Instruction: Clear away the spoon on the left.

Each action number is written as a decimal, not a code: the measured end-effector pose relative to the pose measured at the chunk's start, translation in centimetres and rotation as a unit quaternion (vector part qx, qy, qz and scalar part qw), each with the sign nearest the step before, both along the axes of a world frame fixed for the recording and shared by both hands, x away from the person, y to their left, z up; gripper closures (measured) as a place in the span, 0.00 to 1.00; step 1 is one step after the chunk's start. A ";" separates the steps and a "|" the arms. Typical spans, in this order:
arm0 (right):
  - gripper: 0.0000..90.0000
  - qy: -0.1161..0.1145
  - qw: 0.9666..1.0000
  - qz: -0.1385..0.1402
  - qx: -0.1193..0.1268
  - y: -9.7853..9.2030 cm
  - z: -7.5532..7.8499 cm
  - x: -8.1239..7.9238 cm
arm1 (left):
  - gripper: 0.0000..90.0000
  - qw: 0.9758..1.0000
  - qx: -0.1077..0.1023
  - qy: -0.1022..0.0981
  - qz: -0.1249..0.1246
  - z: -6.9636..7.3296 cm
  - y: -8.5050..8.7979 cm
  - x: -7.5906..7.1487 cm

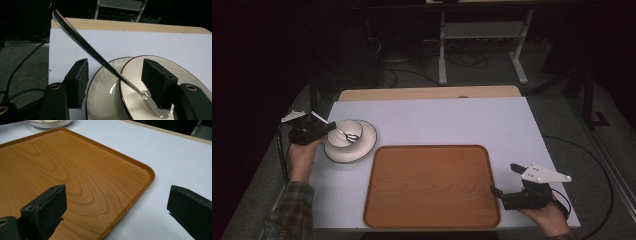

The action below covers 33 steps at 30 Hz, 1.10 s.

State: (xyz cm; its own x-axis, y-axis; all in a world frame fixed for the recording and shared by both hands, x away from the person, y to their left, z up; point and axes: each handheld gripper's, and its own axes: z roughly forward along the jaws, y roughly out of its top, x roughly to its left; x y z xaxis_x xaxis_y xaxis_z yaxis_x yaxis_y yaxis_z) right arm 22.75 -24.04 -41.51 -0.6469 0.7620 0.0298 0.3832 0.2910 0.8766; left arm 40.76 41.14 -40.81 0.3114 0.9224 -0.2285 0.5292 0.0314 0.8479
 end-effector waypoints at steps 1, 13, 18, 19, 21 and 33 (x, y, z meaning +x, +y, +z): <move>0.02 0.000 1.000 0.000 0.000 0.0 0.0 0.0 | 0.46 1.000 -0.003 0.001 0.001 -0.1 0.0 0.1; 0.02 0.002 1.000 0.001 0.001 -0.1 -0.1 0.1 | 0.66 1.000 -0.005 -0.009 -0.005 -0.7 -0.1 0.6; 0.02 0.002 1.000 0.000 0.002 -0.2 -0.1 0.1 | 0.73 1.000 -0.001 -0.014 -0.009 -0.7 -0.2 0.6; 0.02 0.002 1.000 0.000 0.002 -0.2 -0.1 0.1 | 0.74 1.000 0.000 -0.015 -0.009 -0.7 -0.2 0.6; 0.02 0.002 1.000 0.000 0.001 -0.1 -0.1 0.1 | 0.77 1.000 0.002 -0.016 -0.010 -0.6 -0.3 0.5; 0.02 0.001 1.000 0.000 0.001 -0.1 -0.1 0.0 | 0.85 0.999 0.001 -0.027 -0.022 0.4 -0.6 -0.2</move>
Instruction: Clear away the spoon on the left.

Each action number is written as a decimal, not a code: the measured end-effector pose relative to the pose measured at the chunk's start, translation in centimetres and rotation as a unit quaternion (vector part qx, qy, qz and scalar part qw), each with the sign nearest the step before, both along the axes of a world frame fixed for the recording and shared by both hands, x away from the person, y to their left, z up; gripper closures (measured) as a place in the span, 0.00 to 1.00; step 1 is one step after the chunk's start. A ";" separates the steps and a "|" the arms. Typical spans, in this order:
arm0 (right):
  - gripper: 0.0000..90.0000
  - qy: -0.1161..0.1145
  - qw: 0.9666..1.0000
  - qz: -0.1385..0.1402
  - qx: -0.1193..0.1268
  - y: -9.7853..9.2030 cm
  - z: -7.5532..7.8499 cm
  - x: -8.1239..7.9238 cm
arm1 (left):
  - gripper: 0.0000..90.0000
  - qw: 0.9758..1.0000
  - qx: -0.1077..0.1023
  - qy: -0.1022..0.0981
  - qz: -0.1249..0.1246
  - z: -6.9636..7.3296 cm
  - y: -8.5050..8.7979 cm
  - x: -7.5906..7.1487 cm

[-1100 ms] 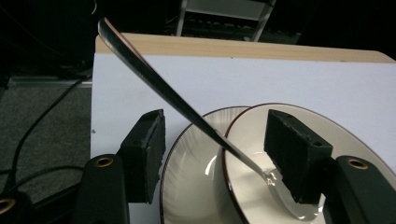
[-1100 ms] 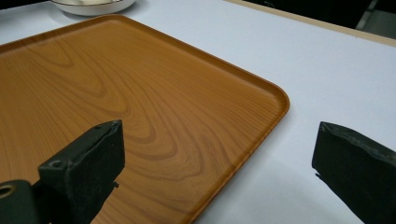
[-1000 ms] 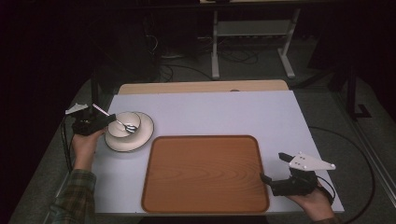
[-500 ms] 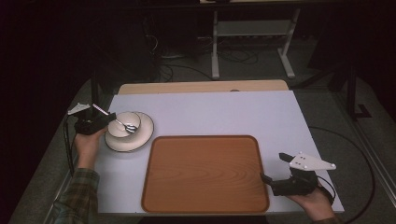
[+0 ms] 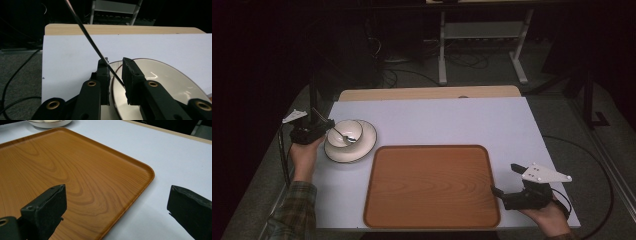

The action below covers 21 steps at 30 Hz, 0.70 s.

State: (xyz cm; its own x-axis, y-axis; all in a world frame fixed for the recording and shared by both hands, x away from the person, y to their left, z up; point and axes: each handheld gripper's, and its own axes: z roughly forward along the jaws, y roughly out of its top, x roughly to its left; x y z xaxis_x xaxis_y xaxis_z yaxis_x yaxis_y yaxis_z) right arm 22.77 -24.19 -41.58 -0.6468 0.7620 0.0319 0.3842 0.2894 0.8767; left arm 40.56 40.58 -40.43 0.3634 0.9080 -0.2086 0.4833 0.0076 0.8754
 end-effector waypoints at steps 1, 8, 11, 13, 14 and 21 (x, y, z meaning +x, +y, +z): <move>0.02 0.000 1.000 0.000 0.000 0.0 0.0 0.0 | 0.85 1.000 -0.002 0.000 -0.003 0.1 0.0 -0.1; 0.02 -0.001 1.000 0.001 -0.001 0.0 0.0 -0.1 | 0.90 1.000 -0.016 -0.001 -0.017 0.9 -0.2 -0.6; 0.02 -0.001 1.000 0.002 -0.002 0.0 0.1 -0.1 | 0.92 0.999 -0.021 -0.003 -0.027 1.3 -0.4 -0.9; 0.02 -0.001 1.000 0.002 -0.003 0.0 0.0 -0.1 | 0.93 0.999 -0.019 -0.005 -0.035 1.6 -0.6 -1.0; 0.02 -0.001 1.000 0.002 -0.003 0.0 0.0 -0.1 | 0.94 0.999 -0.018 -0.006 -0.038 1.7 -0.6 -1.0; 0.02 -0.002 1.000 0.003 -0.003 0.1 0.1 -0.1 | 0.96 0.998 -0.020 -0.009 -0.051 2.1 -1.1 -1.1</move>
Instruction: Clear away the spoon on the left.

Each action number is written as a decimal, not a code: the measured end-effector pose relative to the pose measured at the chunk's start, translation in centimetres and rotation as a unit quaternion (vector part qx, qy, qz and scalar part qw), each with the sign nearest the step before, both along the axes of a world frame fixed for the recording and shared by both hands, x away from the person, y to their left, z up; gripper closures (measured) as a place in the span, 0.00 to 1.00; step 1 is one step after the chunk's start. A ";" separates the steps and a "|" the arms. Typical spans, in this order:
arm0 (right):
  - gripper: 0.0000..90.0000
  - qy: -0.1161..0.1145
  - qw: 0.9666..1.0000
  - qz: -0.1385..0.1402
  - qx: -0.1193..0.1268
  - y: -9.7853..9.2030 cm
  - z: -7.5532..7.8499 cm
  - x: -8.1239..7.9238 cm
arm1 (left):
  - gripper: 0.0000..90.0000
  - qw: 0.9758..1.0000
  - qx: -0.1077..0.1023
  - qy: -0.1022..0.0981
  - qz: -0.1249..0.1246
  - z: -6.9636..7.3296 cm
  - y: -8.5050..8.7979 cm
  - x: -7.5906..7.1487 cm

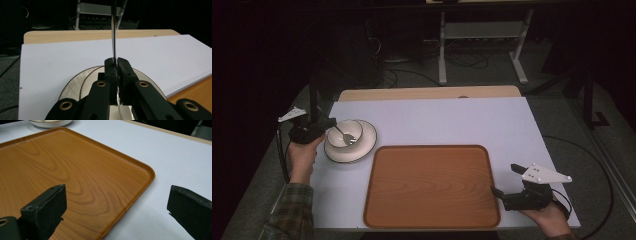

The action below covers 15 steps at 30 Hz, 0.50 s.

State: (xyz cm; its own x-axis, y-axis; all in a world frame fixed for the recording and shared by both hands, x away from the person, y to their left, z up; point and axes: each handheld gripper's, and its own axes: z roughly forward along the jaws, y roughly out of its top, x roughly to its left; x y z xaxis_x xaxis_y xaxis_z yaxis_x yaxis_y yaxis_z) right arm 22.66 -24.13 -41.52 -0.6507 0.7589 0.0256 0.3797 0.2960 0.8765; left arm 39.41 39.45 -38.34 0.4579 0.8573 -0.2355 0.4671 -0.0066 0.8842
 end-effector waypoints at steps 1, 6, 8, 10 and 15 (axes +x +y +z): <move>0.02 0.000 1.000 0.000 0.000 0.0 0.0 0.0 | 0.96 1.000 0.000 0.000 -0.002 0.1 0.0 0.0; 0.02 0.000 1.000 0.000 0.000 0.0 0.0 0.0 | 0.97 1.000 -0.001 -0.002 -0.009 0.2 -0.3 0.0; 0.02 0.000 1.000 -0.001 0.000 0.0 0.0 0.0 | 0.98 1.000 -0.003 -0.005 -0.011 0.3 -0.3 -0.1; 0.02 -0.001 1.000 0.000 0.000 0.0 0.0 0.0 | 0.99 1.000 0.000 -0.007 -0.011 0.4 -0.3 -0.1; 0.02 -0.001 1.000 -0.001 0.001 0.0 0.0 0.0 | 0.99 1.000 0.012 -0.017 -0.007 0.7 -0.4 -0.3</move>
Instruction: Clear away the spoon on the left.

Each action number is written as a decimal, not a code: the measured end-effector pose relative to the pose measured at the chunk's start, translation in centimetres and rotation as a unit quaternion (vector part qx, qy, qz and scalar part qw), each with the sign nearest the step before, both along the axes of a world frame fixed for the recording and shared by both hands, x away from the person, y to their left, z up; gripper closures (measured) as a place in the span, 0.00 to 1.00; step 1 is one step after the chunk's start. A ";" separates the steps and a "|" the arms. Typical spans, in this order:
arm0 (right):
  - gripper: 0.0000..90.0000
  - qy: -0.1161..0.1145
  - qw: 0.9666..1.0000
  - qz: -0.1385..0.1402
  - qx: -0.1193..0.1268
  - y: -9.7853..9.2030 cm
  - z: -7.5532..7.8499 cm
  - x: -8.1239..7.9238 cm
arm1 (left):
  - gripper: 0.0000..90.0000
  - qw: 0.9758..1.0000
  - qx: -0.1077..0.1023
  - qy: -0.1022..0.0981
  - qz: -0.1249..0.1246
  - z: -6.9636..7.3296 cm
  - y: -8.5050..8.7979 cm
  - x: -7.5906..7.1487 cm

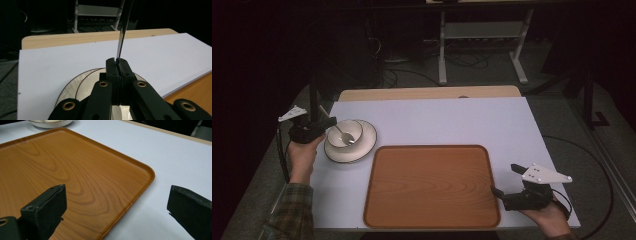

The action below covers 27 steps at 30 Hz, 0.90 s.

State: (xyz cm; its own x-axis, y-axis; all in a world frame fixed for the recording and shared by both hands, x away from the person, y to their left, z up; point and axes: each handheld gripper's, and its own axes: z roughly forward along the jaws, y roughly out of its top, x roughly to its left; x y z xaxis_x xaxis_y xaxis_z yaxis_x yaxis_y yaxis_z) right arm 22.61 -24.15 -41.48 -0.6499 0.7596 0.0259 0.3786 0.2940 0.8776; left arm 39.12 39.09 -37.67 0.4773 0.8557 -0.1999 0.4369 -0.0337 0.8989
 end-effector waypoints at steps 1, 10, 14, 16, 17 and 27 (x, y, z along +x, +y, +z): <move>0.02 0.000 1.000 0.000 0.000 0.0 0.0 0.0 | 0.99 1.000 0.000 -0.001 0.000 0.1 0.1 0.0; 0.02 0.000 1.000 0.000 -0.001 0.0 0.0 0.0 | 0.99 1.000 -0.003 -0.018 0.007 1.3 0.6 -0.7; 0.02 0.000 1.000 0.001 0.000 0.0 0.0 0.0 | 0.99 1.000 -0.006 -0.025 0.007 2.0 0.9 -1.1; 0.02 0.000 1.000 0.001 -0.001 0.0 0.0 0.0 | 0.99 1.000 -0.011 -0.027 0.006 2.4 1.0 -1.3; 0.02 0.000 1.000 0.001 -0.001 0.0 -0.1 0.0 | 0.99 0.999 -0.013 -0.029 0.005 2.6 1.0 -1.4; 0.02 -0.002 1.000 0.000 0.001 0.0 0.0 0.0 | 0.99 0.999 -0.012 -0.035 -0.021 4.5 0.1 -2.4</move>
